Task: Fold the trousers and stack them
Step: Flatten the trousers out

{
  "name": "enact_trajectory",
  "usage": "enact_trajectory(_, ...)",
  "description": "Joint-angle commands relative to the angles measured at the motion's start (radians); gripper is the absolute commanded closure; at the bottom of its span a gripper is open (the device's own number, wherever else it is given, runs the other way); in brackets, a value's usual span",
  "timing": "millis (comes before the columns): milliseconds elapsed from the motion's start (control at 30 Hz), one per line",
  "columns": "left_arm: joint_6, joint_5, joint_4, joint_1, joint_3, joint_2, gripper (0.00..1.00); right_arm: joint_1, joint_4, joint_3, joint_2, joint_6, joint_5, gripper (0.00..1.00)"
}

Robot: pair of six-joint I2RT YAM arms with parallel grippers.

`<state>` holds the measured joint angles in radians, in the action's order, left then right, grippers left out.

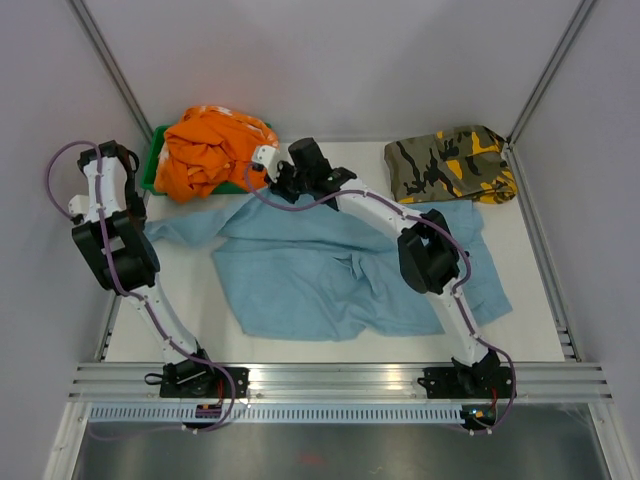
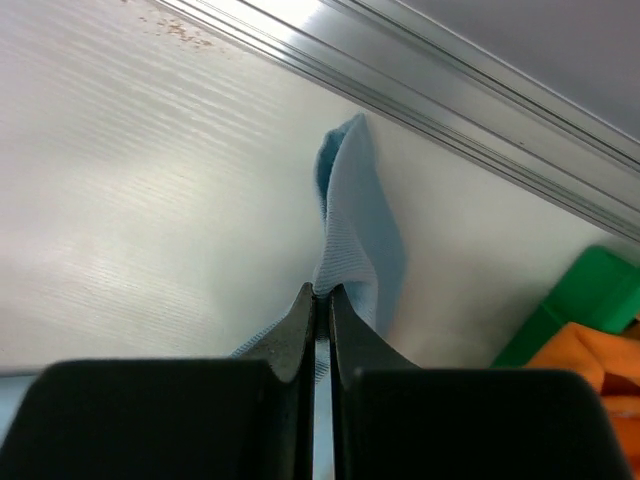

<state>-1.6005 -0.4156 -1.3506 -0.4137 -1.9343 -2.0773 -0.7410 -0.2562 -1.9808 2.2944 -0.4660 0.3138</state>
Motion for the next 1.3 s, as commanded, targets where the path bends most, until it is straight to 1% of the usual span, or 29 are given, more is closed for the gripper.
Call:
enact_trajectory(0, -0.107, -0.063, -0.19, -0.007, 0.056, 0.082, 0.98, 0.012, -0.072, -0.234, 0.123, -0.032, 0.029, 1.0)
enact_trajectory(67, -0.112, -0.109, -0.189, -0.008, 0.043, 0.057, 0.98, 0.014, -0.031, -0.237, 0.145, -0.011, -0.002, 0.99)
enact_trajectory(133, -0.087, -0.109, -0.188, -0.014, -0.014, 0.024, 0.98, 0.015, 0.023, -0.214, 0.158, 0.012, -0.053, 0.97)
enact_trajectory(167, -0.06, -0.092, -0.188, -0.014, -0.062, -0.01, 0.89, 0.017, 0.029, -0.219, 0.168, 0.033, -0.071, 0.9)
enact_trajectory(200, -0.043, -0.08, -0.188, -0.014, -0.092, -0.029, 0.77, 0.018, 0.029, -0.223, 0.184, 0.039, -0.09, 0.86)
enact_trajectory(233, -0.006, -0.063, -0.188, -0.014, -0.121, -0.049, 0.6, 0.02, 0.026, -0.227, 0.192, 0.049, -0.099, 0.81)
enact_trajectory(267, 0.007, -0.03, -0.186, -0.014, -0.167, -0.078, 0.38, 0.022, 0.022, -0.233, 0.195, 0.076, -0.104, 0.58)
enact_trajectory(333, 0.014, 0.009, -0.186, -0.014, -0.189, -0.087, 0.19, 0.026, -0.001, -0.233, 0.192, 0.107, -0.101, 0.37)
enact_trajectory(367, 0.017, 0.047, -0.177, -0.014, -0.196, -0.086, 0.02, 0.026, -0.017, -0.243, 0.189, 0.119, -0.099, 0.25)
enact_trajectory(467, 0.048, 0.092, -0.136, -0.011, -0.196, -0.06, 0.0, 0.029, -0.061, -0.245, 0.151, 0.196, -0.105, 0.04)
enact_trajectory(533, 0.069, 0.093, -0.127, -0.002, -0.196, -0.029, 0.0, 0.032, -0.064, -0.224, 0.087, 0.259, -0.099, 0.02)
enact_trajectory(633, 0.193, 0.061, -0.096, 0.039, -0.174, 0.04, 0.0, 0.038, -0.052, -0.139, -0.038, 0.332, -0.119, 0.02)
enact_trajectory(700, 0.253, 0.008, -0.059, 0.093, -0.106, 0.097, 0.0, 0.046, -0.029, -0.034, -0.156, 0.363, -0.136, 0.02)
enact_trajectory(733, 0.293, -0.018, -0.045, 0.113, -0.071, 0.174, 0.0, 0.055, -0.023, 0.008, -0.202, 0.392, -0.139, 0.02)
enact_trajectory(767, 0.313, -0.073, -0.024, 0.153, 0.02, 0.218, 0.0, 0.06, -0.018, 0.093, -0.29, 0.406, -0.151, 0.02)
enact_trajectory(800, 0.338, -0.093, 0.035, 0.17, 0.076, 0.267, 0.0, 0.069, -0.014, 0.138, -0.334, 0.426, -0.188, 0.02)
enact_trajectory(833, 0.374, -0.107, 0.066, 0.18, 0.13, 0.369, 0.0, 0.09, -0.014, 0.184, -0.381, 0.463, -0.205, 0.02)
enact_trajectory(867, 0.392, -0.098, 0.103, 0.194, 0.255, 0.422, 0.0, 0.106, -0.014, 0.282, -0.47, 0.499, -0.237, 0.02)
enact_trajectory(900, 0.421, -0.068, 0.222, 0.193, 0.33, 0.477, 0.0, 0.124, -0.017, 0.339, -0.511, 0.53, -0.252, 0.02)
enact_trajectory(933, 0.504, 0.025, 0.299, 0.193, 0.404, 0.59, 0.0, 0.173, -0.021, 0.45, -0.554, 0.597, -0.269, 0.02)
enact_trajectory(967, 0.542, 0.079, 0.37, 0.194, 0.551, 0.644, 0.0, 0.207, -0.028, 0.503, -0.634, 0.637, -0.303, 0.02)
enact_trajectory(1000, 0.572, 0.124, 0.477, 0.196, 0.622, 0.696, 0.0, 0.241, -0.052, 0.561, -0.67, 0.679, -0.336, 0.02)
enact_trajectory(1033, 0.595, 0.183, 0.508, 0.199, 0.686, 0.744, 0.0, 0.321, -0.063, 0.618, -0.706, 0.719, -0.358, 0.02)
enact_trajectory(1067, 0.594, 0.199, 0.531, 0.204, 0.801, 0.826, 0.0, 0.368, -0.072, 0.736, -0.77, 0.797, -0.399, 0.02)
enact_trajectory(1100, 0.59, 0.208, 0.548, 0.205, 0.854, 0.862, 0.0, 0.412, -0.086, 0.794, -0.798, 0.831, -0.419, 0.02)
enact_trajectory(1133, 0.588, 0.221, 0.567, 0.208, 0.894, 0.891, 0.02, 0.507, -0.092, 0.892, -0.823, 0.86, -0.424, 0.02)
enact_trajectory(1167, 0.585, 0.224, 0.567, 0.208, 0.96, 0.93, 0.02, 0.552, -0.092, 0.933, -0.863, 0.883, -0.418, 0.03)
enact_trajectory(1233, 0.562, 0.221, 0.556, 0.21, 1.0, 0.944, 0.02, 0.636, -0.072, 1.006, -0.894, 0.918, -0.417, 0.04)
enact_trajectory(1267, 0.539, 0.21, 0.523, 0.21, 1.023, 0.941, 0.02, 0.652, -0.058, 1.061, -0.914, 0.923, -0.417, 0.04)
